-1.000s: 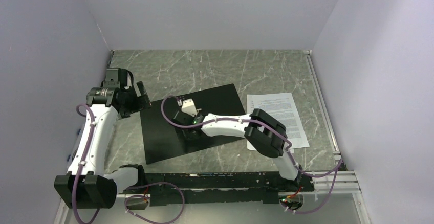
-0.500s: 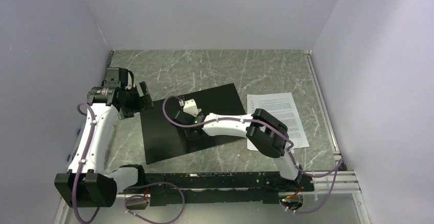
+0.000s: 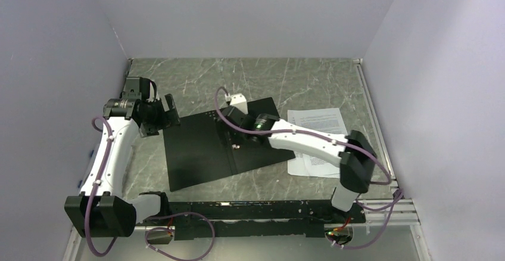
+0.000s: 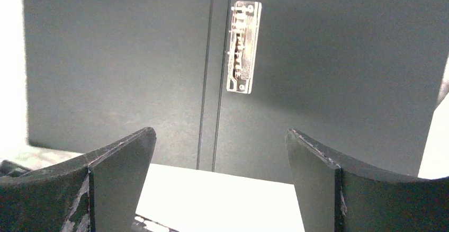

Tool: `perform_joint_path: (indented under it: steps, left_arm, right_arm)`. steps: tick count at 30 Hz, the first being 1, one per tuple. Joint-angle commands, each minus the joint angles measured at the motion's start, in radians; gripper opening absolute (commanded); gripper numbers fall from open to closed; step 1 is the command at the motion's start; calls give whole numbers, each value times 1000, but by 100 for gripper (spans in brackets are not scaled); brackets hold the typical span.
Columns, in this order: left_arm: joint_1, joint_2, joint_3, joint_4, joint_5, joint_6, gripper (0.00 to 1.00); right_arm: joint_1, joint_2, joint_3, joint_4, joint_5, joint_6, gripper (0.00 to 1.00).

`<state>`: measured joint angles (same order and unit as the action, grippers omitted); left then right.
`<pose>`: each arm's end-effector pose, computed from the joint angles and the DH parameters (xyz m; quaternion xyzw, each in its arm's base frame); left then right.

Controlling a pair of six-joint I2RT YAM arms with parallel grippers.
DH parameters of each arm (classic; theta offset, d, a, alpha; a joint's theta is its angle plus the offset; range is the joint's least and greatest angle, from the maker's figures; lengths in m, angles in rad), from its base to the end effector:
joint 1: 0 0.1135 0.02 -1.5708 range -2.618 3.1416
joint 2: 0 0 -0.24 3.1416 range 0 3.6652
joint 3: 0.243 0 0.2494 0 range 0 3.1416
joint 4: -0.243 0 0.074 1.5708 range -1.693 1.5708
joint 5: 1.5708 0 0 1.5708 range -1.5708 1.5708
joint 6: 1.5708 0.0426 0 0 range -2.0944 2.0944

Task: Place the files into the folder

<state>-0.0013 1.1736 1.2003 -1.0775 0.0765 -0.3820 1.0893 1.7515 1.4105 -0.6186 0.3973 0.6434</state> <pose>0.2254 -0.0036 0.3002 -0.1730 0.9501 -0.0852 0.2451 0.1889 0.3259 0.2324 -0.1488 0.9249 0.1029 0.3344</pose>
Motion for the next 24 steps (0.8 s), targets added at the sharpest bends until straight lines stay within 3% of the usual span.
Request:
perform_joint_path:
  steps: [1,15,24]
  left_arm:
    - [-2,4,25,56,103,5,93]
    - [-173,83,-255,301,167,-249,91]
    - [-204,126,-405,408,146,-306,79]
  right_arm:
    - [-38,-107,-34,28,-42,-47,96]
    - [-92,41,72,40,-171,-92,47]
    - [-105,169,120,36,-211,-85,24]
